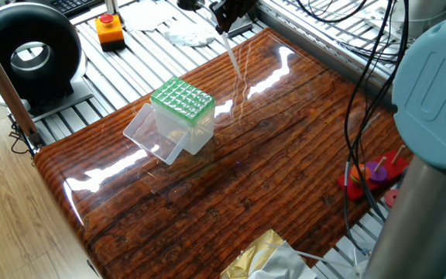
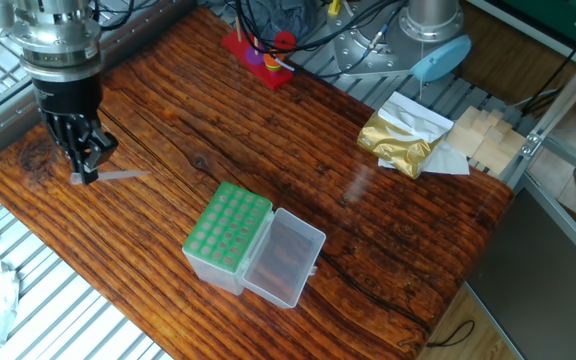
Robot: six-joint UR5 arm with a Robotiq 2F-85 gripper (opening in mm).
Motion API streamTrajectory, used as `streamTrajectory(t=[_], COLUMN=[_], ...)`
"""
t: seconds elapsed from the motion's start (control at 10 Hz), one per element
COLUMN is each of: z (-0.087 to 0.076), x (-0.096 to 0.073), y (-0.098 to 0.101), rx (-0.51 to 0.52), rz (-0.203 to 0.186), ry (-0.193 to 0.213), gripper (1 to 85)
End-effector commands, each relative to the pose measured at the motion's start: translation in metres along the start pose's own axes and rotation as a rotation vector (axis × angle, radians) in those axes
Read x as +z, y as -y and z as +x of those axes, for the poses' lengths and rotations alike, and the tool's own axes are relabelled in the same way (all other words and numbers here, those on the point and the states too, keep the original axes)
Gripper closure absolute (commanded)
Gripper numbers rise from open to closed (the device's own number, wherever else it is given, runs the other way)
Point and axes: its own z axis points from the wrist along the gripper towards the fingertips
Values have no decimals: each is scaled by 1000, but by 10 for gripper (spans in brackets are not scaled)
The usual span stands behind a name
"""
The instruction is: Insert a large pipette tip into the holder for large pipette tips
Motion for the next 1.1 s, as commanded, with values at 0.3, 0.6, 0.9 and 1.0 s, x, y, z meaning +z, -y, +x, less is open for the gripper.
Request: streamTrajectory(t=[0.3,0.6,0.9,1.0], z=[11,8,11,12], x=[-2,-2,-7,-15], y=[10,-4,-3,-2], rx=[-283,-255,-264,-264], rz=[29,-24,-22,-24], ry=[-47,-30,-43,-50], gripper=[847,847,847,847])
